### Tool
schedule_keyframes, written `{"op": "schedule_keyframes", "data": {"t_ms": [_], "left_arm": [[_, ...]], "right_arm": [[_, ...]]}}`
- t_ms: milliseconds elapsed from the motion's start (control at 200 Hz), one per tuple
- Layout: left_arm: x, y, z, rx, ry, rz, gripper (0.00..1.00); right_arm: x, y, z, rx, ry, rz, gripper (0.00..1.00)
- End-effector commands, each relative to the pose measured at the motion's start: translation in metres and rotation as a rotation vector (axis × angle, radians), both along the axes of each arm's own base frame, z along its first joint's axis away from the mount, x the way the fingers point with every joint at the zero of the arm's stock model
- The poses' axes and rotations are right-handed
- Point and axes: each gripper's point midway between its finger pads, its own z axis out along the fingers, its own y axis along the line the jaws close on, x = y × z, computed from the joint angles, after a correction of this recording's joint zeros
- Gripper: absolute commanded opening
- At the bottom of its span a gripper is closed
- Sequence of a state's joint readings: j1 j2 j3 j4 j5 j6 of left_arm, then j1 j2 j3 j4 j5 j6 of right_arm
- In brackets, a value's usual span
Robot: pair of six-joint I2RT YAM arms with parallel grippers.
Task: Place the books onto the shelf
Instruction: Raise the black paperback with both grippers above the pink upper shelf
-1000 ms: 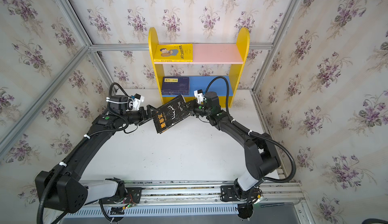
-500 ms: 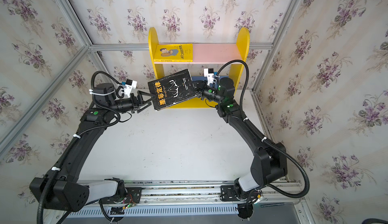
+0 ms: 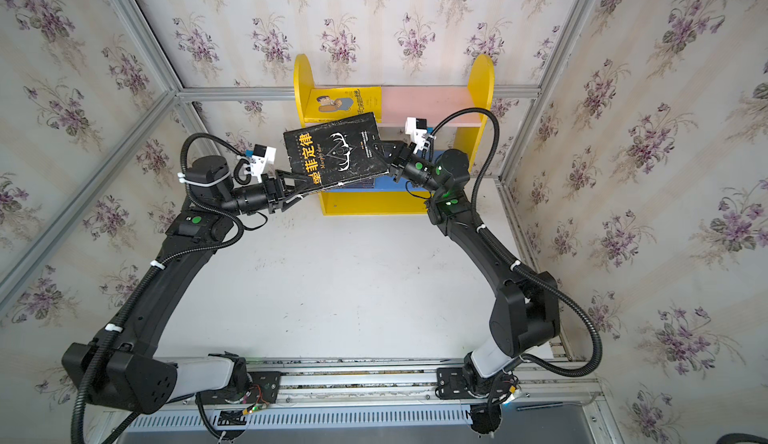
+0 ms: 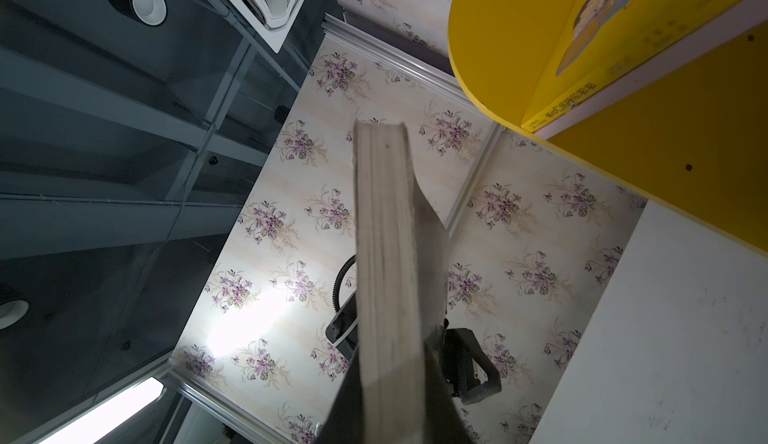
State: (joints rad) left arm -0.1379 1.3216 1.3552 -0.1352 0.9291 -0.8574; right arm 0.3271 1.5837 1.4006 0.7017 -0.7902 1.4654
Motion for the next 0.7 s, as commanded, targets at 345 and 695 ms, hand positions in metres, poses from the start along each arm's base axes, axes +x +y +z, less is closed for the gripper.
{"op": "schedule_keyframes", "data": {"t_ms": [345, 695], "left_arm": [[0.000, -0.009, 0.062, -0.209, -0.146, -0.070, 0.34], [-0.006, -0.009, 0.089, -0.203, -0.218, -0.083, 0.12]], "right_arm": [[-0.008, -0.004, 0.025, 0.059, -0.102, -0.004, 0.21], [0.014, -0.018, -0.005, -0.048, 0.004, -0.096, 0.68]]}}
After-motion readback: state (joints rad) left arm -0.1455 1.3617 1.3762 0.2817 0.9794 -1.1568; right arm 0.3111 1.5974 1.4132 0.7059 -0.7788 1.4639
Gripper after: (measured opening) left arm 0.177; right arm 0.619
